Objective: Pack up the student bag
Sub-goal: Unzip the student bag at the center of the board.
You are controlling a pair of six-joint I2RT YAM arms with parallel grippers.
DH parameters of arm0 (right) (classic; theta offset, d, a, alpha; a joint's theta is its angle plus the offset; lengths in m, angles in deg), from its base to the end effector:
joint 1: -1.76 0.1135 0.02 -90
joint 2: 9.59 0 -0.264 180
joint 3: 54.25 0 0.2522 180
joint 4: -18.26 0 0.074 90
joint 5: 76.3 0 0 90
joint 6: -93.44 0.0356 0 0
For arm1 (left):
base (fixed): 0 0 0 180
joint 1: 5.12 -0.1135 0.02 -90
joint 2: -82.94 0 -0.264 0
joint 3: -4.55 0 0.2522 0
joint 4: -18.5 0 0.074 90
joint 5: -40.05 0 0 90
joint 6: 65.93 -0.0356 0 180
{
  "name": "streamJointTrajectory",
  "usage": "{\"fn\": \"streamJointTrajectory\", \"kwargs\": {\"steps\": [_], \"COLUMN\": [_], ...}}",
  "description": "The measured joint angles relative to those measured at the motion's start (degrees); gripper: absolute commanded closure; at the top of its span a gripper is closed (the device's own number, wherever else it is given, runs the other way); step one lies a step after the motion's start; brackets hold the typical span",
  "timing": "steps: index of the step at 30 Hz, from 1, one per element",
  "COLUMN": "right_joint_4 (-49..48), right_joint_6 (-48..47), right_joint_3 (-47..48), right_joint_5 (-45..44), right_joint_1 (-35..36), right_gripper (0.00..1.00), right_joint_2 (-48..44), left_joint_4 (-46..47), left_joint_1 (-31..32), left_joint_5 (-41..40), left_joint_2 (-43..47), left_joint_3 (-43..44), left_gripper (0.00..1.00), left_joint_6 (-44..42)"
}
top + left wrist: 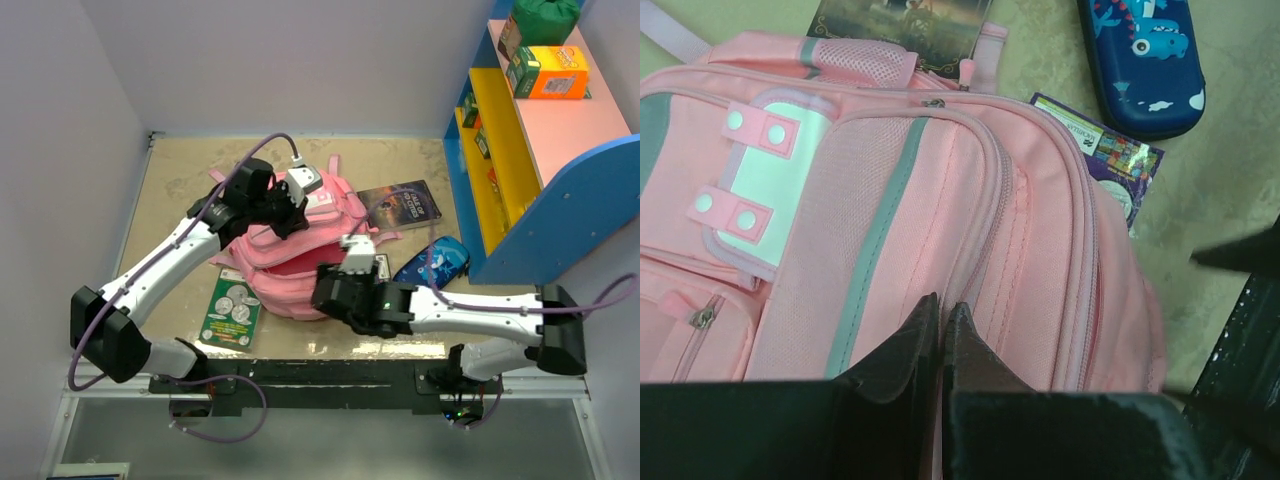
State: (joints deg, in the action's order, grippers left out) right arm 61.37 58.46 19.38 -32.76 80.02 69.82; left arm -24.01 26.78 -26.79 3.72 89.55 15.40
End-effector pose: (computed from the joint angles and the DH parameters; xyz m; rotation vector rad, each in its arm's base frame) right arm 0.0837 0.2759 0.2734 -0.0924 2.1365 0.3675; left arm 0.2533 -0.1742 0.3344 0.9843 2.0045 -0.6702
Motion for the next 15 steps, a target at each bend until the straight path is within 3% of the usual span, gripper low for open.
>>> {"fn": "streamJointTrajectory", "kwargs": {"steps": [4,7,11,15], "right_joint_4": [13.6,20.2,25.2,26.2], "right_joint_6": [14.3,20.6,23.7,22.8], "right_joint_3": [-5.8,-9.1,-10.2,-9.6], "right_joint_5": [-0.6,-0.5,-0.5,-0.5], "right_joint_1": [-8.0,-14.5,-22.6,-29.0], "right_gripper": [0.11,0.02,0.01,0.01], "right_joint_2": [-8.9,-13.5,-14.2,-8.7], "left_joint_4": [1.1,1.9,2.9,3.3], "left_joint_1": [-0.8,-2.5,-4.6,-5.2], "left_joint_5": [-0.9,-0.6,0.0,0.9], "left_joint_2": [0.3,0.3,0.3,0.3], "left_joint_3": [-1.6,-2.6,-3.7,-4.5], "left_gripper": [1.0,1.0,1.0,1.0], "left_joint_6": [-1.0,-1.1,-1.5,-1.6]}}
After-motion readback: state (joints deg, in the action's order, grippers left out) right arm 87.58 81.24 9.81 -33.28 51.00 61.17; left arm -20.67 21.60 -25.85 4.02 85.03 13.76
